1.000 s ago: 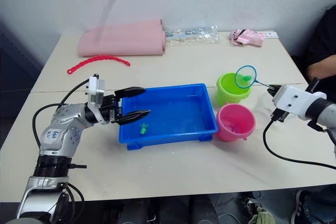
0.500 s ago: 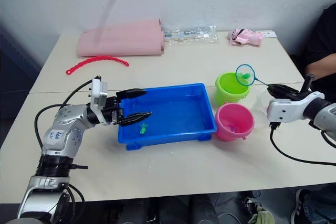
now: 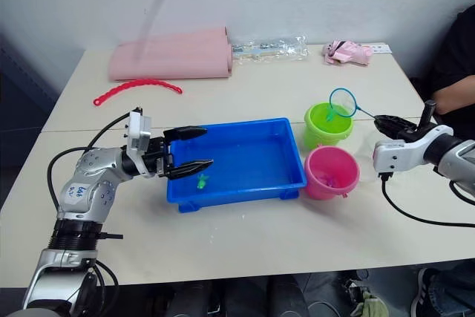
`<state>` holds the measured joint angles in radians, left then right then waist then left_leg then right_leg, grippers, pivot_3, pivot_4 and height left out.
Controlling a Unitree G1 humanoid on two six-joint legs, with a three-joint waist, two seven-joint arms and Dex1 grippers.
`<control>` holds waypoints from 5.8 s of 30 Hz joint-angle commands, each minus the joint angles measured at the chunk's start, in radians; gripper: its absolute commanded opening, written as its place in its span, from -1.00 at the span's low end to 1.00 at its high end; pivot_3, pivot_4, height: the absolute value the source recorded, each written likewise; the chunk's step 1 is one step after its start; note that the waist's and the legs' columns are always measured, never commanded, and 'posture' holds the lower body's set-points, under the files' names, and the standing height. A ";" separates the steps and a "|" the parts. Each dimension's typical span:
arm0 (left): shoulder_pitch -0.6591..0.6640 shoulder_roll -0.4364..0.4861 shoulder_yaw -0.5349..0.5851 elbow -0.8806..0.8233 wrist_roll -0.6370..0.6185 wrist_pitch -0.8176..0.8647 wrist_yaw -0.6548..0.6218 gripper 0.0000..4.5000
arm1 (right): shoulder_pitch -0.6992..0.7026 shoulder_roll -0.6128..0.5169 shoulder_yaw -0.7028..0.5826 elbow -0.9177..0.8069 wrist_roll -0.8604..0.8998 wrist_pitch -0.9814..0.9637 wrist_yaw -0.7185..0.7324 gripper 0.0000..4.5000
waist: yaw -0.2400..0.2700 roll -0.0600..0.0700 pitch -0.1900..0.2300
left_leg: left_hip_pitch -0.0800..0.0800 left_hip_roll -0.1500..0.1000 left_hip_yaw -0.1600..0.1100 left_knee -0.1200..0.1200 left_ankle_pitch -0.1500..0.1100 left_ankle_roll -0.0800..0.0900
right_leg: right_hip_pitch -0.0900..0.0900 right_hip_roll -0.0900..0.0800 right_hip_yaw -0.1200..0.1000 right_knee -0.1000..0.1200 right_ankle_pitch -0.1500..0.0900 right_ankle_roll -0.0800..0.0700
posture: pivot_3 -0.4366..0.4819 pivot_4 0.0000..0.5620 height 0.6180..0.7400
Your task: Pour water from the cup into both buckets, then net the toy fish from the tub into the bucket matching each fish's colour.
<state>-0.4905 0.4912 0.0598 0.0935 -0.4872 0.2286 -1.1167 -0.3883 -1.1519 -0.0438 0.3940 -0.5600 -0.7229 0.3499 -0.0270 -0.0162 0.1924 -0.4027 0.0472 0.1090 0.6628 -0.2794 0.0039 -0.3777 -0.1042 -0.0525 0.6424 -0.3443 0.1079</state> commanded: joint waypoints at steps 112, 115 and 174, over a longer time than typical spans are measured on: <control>-0.020 0.008 0.041 -0.082 -0.089 0.029 0.042 0.99 | 0.122 0.029 -0.192 -0.197 0.365 0.283 0.321 -1.00 | 0.022 -0.002 0.000 | -0.003 0.000 0.014 0.002 -0.003 0.003 | -0.013 -0.005 0.002 0.010 0.000 0.000 | -0.05 -0.47 1.00; -0.012 0.014 0.041 -0.084 -0.088 0.030 0.032 0.99 | 0.097 -0.009 -0.156 -0.151 0.274 0.192 0.264 -1.00 | 0.021 -0.002 0.000 | -0.003 0.000 0.014 0.002 -0.003 0.003 | -0.013 -0.005 0.002 0.010 0.000 0.000 | -0.05 -0.47 1.00; 0.040 0.077 0.116 -0.107 -0.142 0.020 -0.058 0.99 | 0.009 0.022 -0.037 -0.077 0.751 0.120 0.358 -1.00 | -0.001 -0.001 0.000 | -0.002 0.000 0.013 0.003 -0.001 0.002 | -0.013 -0.004 0.003 0.011 0.000 -0.001 | -0.05 -0.47 1.00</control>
<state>-0.4651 0.5289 0.1019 0.0228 -0.5687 0.2286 -1.1616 -0.4192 -1.1492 -0.0073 0.4092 -0.1519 -0.7204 0.5187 -0.0282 -0.0173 0.1922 -0.4050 0.0475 0.1223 0.6653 -0.2808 0.0061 -0.3905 -0.1080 -0.0496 0.6537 -0.3445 0.1073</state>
